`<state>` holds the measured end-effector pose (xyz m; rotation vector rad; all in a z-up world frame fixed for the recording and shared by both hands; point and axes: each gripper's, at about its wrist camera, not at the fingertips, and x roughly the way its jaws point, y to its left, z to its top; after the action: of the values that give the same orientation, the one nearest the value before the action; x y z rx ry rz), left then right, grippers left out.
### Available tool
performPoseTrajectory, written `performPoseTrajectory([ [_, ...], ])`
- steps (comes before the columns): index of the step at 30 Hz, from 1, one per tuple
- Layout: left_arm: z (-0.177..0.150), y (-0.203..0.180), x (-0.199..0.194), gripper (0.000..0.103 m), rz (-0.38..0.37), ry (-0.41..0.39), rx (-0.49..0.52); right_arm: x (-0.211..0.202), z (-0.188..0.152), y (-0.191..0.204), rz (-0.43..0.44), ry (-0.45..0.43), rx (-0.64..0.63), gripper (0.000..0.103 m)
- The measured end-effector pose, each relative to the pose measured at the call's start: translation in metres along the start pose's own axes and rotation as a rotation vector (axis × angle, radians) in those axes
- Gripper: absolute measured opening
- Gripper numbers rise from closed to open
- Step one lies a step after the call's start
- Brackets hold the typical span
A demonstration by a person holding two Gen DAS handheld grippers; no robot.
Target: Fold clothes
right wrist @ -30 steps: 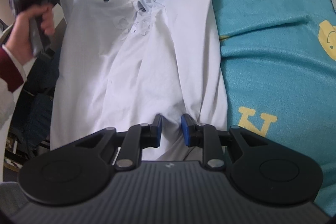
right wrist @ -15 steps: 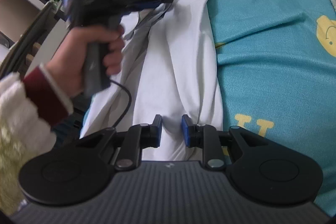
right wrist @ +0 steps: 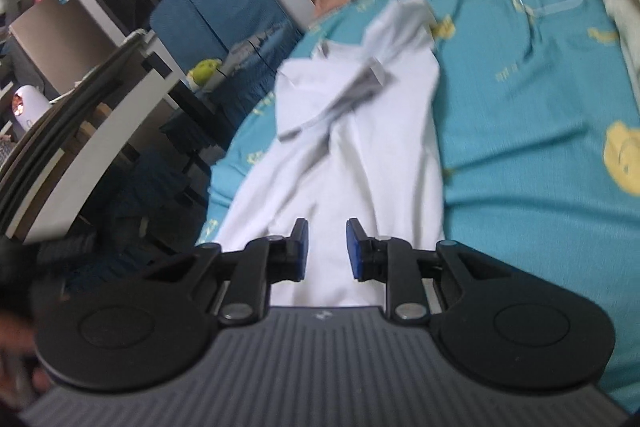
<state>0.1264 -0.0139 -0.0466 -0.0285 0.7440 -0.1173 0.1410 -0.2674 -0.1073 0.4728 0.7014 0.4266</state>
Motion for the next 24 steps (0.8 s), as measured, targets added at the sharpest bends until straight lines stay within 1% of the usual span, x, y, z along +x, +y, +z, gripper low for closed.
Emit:
performPoseTrajectory([
  [3,-0.012,-0.002,-0.015,0.059,-0.007,-0.016,0.011,0.003,0.018,0.021,0.031,-0.047,-0.093,0.025],
  [6,-0.014,-0.002,-0.017,0.059,-0.023,-0.019,0.007,0.026,0.043,0.039,0.082,-0.088,-0.183,0.025],
  [7,-0.014,0.000,-0.017,0.059,-0.023,-0.024,0.004,0.039,0.051,0.042,0.092,-0.093,-0.202,0.028],
  [8,-0.015,0.001,-0.017,0.059,-0.022,-0.030,0.003,0.052,0.059,0.044,0.102,-0.099,-0.221,0.040],
  [9,-0.014,0.005,-0.016,0.059,-0.017,-0.035,-0.010,0.066,0.066,0.046,0.106,-0.098,-0.236,0.055],
  [11,-0.013,0.015,-0.017,0.059,-0.005,-0.043,-0.047,0.100,0.077,0.048,0.099,-0.079,-0.259,0.069],
  [13,-0.012,0.024,-0.017,0.059,0.007,-0.051,-0.084,0.133,0.086,0.050,0.089,-0.055,-0.290,0.070],
  [15,-0.010,0.033,-0.016,0.060,0.018,-0.055,-0.115,0.168,0.088,0.054,0.068,-0.018,-0.349,0.069],
  [17,-0.010,0.041,-0.013,0.061,0.028,-0.052,-0.138,0.199,0.088,0.058,0.038,0.019,-0.406,0.068],
  [19,-0.010,0.048,-0.008,0.061,0.021,-0.030,-0.166,0.224,0.083,0.059,0.009,0.058,-0.461,0.068],
  [20,-0.010,0.050,-0.006,0.061,0.012,-0.021,-0.178,0.234,0.080,0.060,-0.008,0.080,-0.494,0.067],
  [22,-0.010,0.054,-0.005,0.061,-0.004,-0.014,-0.195,0.248,0.074,0.065,-0.075,0.108,-0.588,0.046],
  [23,-0.009,0.054,-0.006,0.061,-0.012,-0.017,-0.201,0.253,0.071,0.067,-0.113,0.118,-0.637,0.019],
  [24,-0.009,0.055,-0.007,0.061,-0.020,-0.020,-0.206,0.256,0.072,0.069,-0.137,0.113,-0.664,0.006],
])
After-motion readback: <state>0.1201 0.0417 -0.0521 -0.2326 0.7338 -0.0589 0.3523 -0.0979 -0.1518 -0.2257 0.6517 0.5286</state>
